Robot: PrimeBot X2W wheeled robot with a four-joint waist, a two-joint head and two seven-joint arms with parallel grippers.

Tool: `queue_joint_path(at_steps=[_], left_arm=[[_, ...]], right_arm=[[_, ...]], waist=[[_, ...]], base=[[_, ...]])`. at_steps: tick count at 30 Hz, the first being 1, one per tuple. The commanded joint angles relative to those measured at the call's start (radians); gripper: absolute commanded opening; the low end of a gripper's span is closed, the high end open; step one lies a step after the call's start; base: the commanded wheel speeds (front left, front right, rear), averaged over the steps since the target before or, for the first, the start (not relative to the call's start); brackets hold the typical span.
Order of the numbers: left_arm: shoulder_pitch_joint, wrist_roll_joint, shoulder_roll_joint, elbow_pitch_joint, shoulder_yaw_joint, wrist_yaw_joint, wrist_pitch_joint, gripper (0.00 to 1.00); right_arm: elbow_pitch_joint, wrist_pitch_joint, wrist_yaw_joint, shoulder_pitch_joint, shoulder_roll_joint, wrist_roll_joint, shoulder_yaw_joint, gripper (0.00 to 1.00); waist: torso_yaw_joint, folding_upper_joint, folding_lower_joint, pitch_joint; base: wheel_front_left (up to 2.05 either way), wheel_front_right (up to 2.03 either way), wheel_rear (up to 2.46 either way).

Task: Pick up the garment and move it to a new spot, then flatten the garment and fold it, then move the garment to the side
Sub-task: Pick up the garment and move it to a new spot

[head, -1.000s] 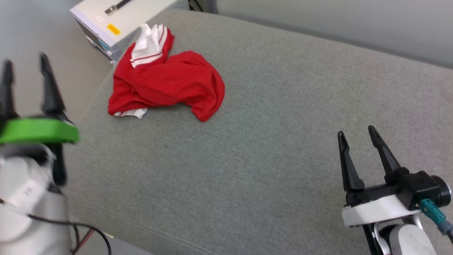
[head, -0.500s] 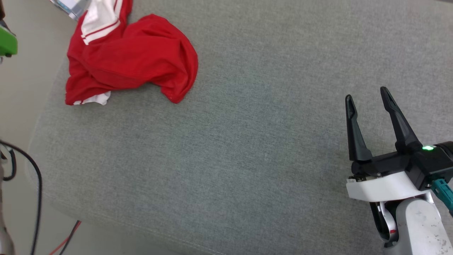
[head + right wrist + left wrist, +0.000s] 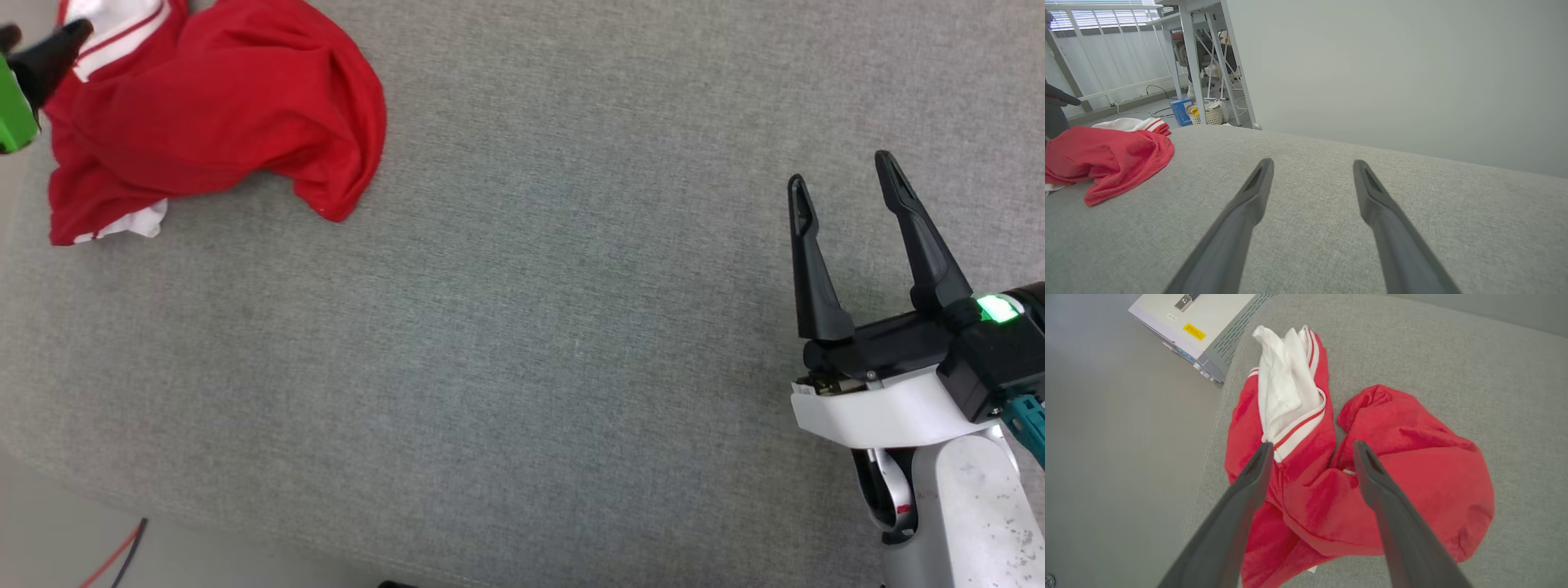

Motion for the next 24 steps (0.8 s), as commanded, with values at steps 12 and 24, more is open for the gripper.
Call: queue_joint_path(at_steps=[12, 24], left_arm=[[0.0, -0.049, -0.039, 0.223, -0.179, -0.003, 0.064, 1.0], [-0.04, -0.065, -0.024, 0.253, -0.295, -0.003, -0.069, 0.0]], right_arm=[[-0.034, -0.005, -0.001, -0.048, -0.015, -0.016, 0.018, 1.0], [-0.011, -0.005, -0.001, -0.046, -0.014, -0.004, 0.023, 1.0]], waist=[[-0.064, 0.0056, -0.0002, 0.116], [-0.049, 0.0056, -0.0002, 0.057]], base=[[0.0, 0.0, 0.0], [0.0, 0.0, 0.0]])
